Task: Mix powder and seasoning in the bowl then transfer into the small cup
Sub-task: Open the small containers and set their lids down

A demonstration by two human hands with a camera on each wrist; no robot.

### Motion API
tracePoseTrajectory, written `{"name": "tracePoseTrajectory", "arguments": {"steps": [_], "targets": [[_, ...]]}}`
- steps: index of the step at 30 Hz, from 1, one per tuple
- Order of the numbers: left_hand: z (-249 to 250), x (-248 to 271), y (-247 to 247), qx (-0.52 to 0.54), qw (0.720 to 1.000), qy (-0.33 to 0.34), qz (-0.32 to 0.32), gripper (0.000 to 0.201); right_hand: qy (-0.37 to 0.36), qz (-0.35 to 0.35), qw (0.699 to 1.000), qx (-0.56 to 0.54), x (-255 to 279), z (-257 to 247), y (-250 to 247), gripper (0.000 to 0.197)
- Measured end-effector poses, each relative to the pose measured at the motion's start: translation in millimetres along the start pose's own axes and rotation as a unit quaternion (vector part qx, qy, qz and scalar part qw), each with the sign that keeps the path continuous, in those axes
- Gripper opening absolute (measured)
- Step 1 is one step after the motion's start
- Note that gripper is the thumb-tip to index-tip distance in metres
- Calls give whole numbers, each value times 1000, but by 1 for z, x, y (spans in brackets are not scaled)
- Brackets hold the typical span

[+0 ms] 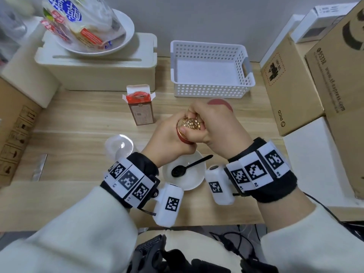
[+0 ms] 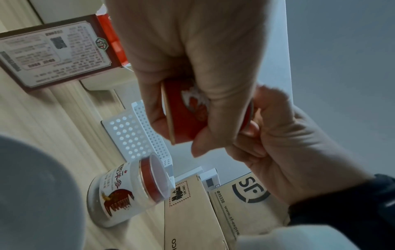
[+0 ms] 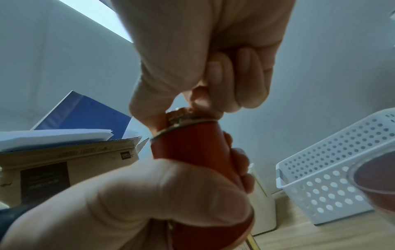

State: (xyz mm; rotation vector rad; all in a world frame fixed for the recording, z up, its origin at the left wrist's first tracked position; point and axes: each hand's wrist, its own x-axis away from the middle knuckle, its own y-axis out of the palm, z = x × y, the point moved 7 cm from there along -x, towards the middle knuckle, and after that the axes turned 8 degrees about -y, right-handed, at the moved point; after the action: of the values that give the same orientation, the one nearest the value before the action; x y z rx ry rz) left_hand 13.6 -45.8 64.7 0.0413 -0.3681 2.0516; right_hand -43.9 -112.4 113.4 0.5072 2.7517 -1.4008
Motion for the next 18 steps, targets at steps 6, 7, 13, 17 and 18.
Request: {"name": "tracePoseTrajectory", "arguments": {"steps": [6, 7, 13, 17, 18], "targets": [[-4, -5, 8, -7, 1000, 1, -20, 38, 3, -6, 1000, 1, 6, 2, -2, 34], [-4, -6, 8, -10, 1000, 1, -24, 38, 4, -11, 1000, 5, 6, 2, -2, 34], [-5, -9, 13, -26, 998, -4, -51, 27, 4, 2, 998, -56, 1, 2, -12, 19], [3, -13, 12, -16, 999, 5, -45, 29, 51, 64, 983, -166, 5, 12, -18, 12], [3, -13, 11, -11, 999, 9, -44, 32, 61, 85, 973, -203, 7, 16, -20, 10]]}}
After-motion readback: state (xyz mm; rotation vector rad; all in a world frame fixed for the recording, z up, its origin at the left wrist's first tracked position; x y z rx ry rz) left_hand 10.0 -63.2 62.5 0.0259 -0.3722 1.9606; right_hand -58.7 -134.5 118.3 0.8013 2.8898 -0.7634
